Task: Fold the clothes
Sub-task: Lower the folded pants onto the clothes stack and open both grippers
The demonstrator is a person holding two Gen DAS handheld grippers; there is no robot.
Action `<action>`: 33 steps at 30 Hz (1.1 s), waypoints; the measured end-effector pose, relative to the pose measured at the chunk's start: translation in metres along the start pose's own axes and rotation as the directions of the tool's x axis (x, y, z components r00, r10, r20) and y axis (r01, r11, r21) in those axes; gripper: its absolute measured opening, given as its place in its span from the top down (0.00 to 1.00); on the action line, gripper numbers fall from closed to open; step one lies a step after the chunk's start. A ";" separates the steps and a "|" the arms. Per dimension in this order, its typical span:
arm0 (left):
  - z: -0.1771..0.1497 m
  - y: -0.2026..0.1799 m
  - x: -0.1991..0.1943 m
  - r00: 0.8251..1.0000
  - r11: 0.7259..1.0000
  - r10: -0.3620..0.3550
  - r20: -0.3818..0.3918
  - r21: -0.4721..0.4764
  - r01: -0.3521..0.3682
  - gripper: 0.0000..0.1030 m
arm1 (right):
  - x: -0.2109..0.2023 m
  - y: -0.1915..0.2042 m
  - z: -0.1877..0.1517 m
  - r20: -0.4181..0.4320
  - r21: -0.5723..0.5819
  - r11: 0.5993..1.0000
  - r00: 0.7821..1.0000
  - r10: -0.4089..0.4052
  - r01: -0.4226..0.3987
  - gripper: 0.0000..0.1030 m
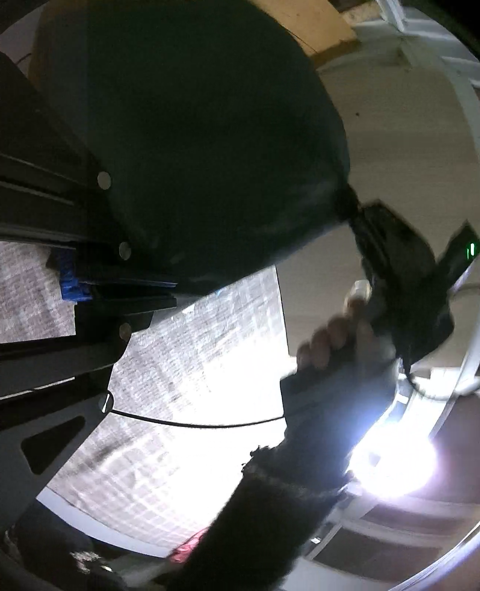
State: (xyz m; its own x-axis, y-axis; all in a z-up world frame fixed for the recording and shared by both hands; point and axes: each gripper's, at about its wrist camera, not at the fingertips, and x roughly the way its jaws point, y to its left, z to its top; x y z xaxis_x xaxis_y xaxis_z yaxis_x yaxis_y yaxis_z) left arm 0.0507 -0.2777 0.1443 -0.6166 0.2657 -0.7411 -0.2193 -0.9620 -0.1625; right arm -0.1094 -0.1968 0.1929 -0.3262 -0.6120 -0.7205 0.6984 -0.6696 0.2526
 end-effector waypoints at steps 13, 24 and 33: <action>0.030 0.117 -0.057 0.955 0.925 0.271 0.116 -0.306 -0.225 0.57 | -0.009 0.041 -0.021 0.118 -0.176 0.984 0.993 -0.017 0.038 0.45; 0.019 0.174 -0.042 0.914 0.823 0.402 0.054 -0.459 -0.335 0.54 | -0.021 0.038 -0.066 0.082 -0.129 0.989 0.995 -0.064 0.074 0.42; -0.003 0.143 -0.015 0.933 0.837 0.360 0.003 -0.443 -0.322 0.42 | -0.058 0.104 -0.181 0.045 -0.445 0.888 0.993 -0.110 0.118 0.41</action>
